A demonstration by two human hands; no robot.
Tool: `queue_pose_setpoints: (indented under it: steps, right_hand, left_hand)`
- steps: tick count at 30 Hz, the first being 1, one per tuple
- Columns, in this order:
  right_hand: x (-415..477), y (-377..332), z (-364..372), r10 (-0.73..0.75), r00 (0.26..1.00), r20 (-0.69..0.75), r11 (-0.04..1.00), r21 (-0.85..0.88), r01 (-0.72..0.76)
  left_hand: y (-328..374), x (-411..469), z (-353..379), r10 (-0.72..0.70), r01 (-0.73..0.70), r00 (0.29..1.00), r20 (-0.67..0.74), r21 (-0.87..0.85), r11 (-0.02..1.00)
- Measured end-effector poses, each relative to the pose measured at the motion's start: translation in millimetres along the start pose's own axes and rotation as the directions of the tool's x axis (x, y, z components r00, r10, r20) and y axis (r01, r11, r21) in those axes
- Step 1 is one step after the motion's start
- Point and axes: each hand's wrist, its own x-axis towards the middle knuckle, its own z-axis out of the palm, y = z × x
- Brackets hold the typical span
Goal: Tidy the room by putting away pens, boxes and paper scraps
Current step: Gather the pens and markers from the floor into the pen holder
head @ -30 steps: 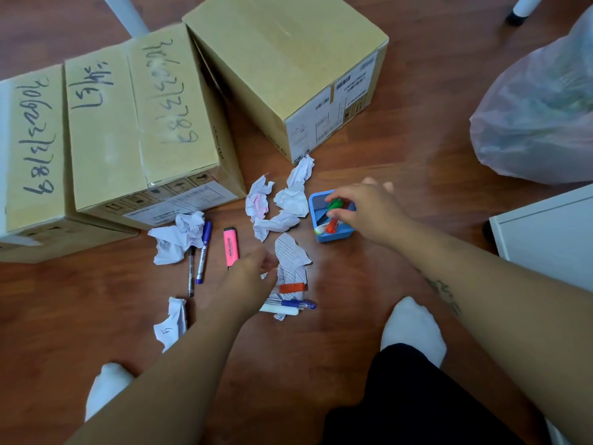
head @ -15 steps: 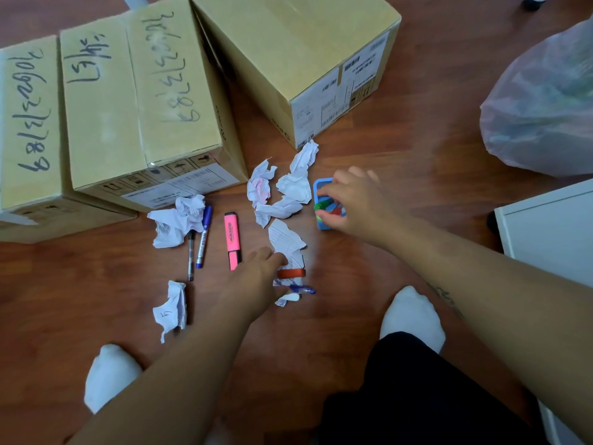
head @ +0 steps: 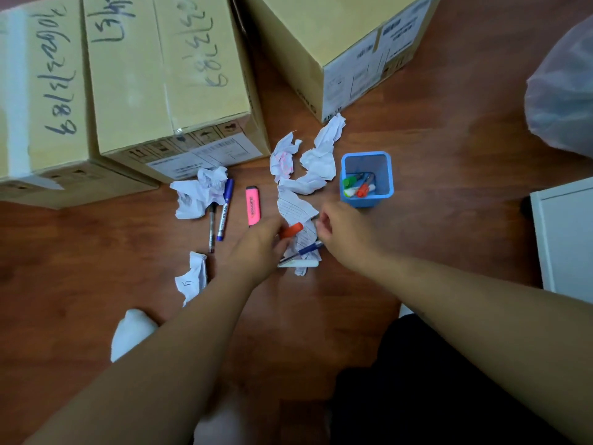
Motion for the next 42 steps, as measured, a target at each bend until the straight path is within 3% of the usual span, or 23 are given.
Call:
queue_pose_setpoints:
  steps: [3, 8, 13, 22, 27, 30, 36, 39, 42]
  right_hand:
    - [-3, 6, 18, 0.082, 0.968, 0.237, 0.996, 0.021, -0.089]
    - [1, -1, 23, 0.073, 0.950, 0.303, 0.981, 0.149, -0.123]
    - [4, 3, 24, 0.115, 0.870, 0.480, 0.990, 0.018, -0.141]
    - [-10, 5, 46, 0.197, 0.806, 0.557, 0.928, 0.159, -0.337]
    - [-13, -1, 25, 0.139, 0.796, 0.589, 0.903, 0.254, -0.346]
    - [-11, -6, -8, 0.115, 0.845, 0.522, 0.879, 0.344, -0.331]
    - [-12, -12, -90, 0.130, 0.972, 0.194, 0.857, 0.472, -0.209]
    - [-10, -6, -126, 0.148, 0.989, 0.010, 0.883, 0.450, -0.136]
    - [-7, 10, -149, 0.176, 0.961, -0.211, 0.910, 0.406, -0.077]
  left_hand:
    - [-5, -5, -12, -0.023, 0.020, 0.998, -0.055, -0.047, 0.999]
    - [-12, -10, -24, -0.119, 0.107, 0.989, -0.086, -0.136, 0.985]
    - [-9, -12, -32, -0.171, 0.155, 0.980, -0.101, -0.149, 0.977]
    - [-11, -19, -33, -0.203, 0.173, 0.968, -0.146, -0.196, 0.965]
    - [-8, -26, -44, -0.169, 0.128, 0.970, -0.173, -0.224, 0.966]
    - [2, -26, -60, -0.145, 0.117, 0.973, -0.181, -0.158, 0.980]
    - [60, -14, -94, -0.089, 0.036, 0.964, -0.250, -0.212, 0.977]
    - [96, -1, -105, -0.032, -0.051, 0.961, -0.275, -0.290, 0.956]
    - [127, 10, -109, 0.000, -0.128, 0.954, -0.300, -0.408, 0.904]
